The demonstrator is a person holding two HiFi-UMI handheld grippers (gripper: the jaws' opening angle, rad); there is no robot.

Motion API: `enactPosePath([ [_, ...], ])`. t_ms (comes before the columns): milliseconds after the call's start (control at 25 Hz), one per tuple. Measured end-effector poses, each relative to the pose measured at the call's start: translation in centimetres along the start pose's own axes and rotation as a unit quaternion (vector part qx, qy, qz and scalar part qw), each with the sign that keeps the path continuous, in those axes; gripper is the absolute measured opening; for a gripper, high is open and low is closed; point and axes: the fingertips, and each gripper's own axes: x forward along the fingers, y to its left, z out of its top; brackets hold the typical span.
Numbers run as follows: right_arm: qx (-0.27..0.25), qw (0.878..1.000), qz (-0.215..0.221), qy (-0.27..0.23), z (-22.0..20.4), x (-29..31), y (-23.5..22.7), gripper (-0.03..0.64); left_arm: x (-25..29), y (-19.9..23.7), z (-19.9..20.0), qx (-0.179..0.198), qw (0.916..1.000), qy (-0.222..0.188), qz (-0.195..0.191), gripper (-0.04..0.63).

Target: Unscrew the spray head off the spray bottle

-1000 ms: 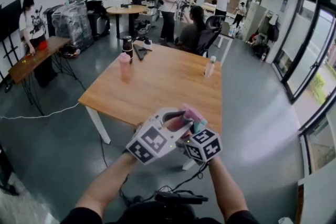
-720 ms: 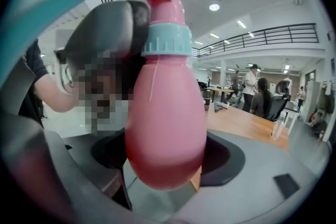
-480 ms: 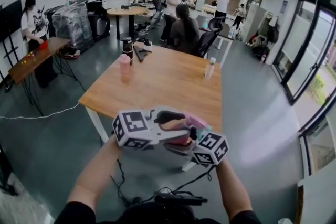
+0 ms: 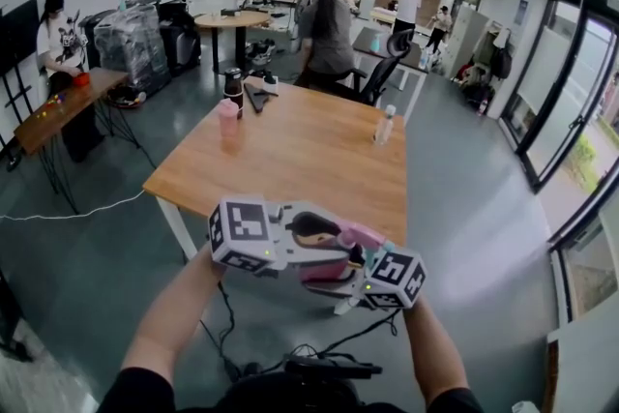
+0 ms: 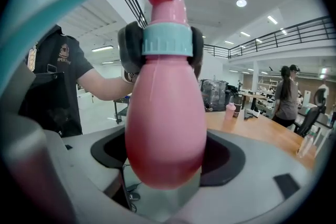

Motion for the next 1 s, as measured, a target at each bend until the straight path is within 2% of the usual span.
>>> enactPosePath([
  [200, 0.019, 0.999, -0.042, 0.004, -0.4, 0.0, -1.6, 0.397, 0.2, 1.1, -0.6, 0.010, 0.9980, 0.014, 0.060, 0.135],
  [360, 0.050, 0.995, -0.082, 0.000, -0.4, 0.6, -3.7, 0.396, 0.0, 3.2, -1.0, 0.013, 0.9906, 0.020, 0.135, 0.135],
  [640, 0.079, 0.987, -0.140, 0.000, -0.2, 0.7, -5.9, 0.396, -0.1, 5.0, -1.2, 0.019, 0.9701, 0.028, 0.240, 0.135],
  [920, 0.110, 0.973, -0.204, 0.005, -0.8, 1.2, -7.7, 0.396, -0.4, 6.3, -2.1, 0.039, 0.9411, 0.048, 0.333, 0.135],
  [1000, 0.117, 0.970, -0.213, 0.007, -0.9, 1.2, -8.0, 0.396, -0.4, 6.6, -2.3, 0.041, 0.9354, 0.047, 0.348, 0.136],
])
